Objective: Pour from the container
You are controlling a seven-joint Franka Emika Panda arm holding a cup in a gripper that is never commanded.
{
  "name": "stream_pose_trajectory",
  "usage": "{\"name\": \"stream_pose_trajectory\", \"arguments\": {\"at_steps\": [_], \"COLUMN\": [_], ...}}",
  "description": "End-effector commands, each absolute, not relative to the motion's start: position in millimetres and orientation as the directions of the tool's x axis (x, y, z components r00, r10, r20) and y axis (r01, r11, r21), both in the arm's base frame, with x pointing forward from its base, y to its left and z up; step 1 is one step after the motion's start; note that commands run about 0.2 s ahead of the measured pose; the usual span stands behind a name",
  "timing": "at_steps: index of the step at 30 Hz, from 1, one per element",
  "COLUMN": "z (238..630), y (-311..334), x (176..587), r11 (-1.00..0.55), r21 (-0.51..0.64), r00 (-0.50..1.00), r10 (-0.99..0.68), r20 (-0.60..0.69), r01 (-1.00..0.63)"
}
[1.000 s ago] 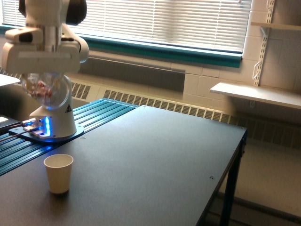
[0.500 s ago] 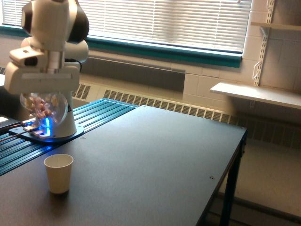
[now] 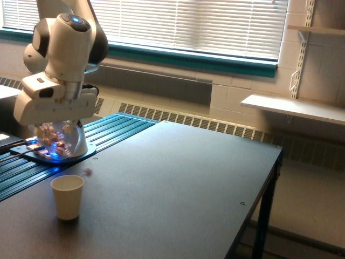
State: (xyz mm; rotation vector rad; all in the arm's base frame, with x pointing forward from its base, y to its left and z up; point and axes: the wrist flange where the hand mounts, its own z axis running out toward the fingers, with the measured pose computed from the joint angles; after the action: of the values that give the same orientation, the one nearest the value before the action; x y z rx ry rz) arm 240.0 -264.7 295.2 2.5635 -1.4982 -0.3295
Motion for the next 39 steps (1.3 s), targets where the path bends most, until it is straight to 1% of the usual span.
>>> {"name": "stream_pose_trajectory", "arguments": {"at_steps": [1, 20, 26, 30, 39], "z": [297, 296, 294, 291, 294], "y": [-262, -256, -250, -242, -241], "x": [246, 241, 245, 246, 249], "r11": [-0.480, -0.468, -0.473, -0.488, -0.490], "r21": [0.229, 0.220, 0.234, 0.255, 0.241], "r00": [0.468, 0.440, 0.448, 0.458, 0.456], "r10": [-0.877, -0.883, -0.881, -0.872, -0.871], "r20": [-0.106, -0.166, -0.154, -0.171, -0.183], "r01": [-0.847, -0.856, -0.849, -0.835, -0.838]}}
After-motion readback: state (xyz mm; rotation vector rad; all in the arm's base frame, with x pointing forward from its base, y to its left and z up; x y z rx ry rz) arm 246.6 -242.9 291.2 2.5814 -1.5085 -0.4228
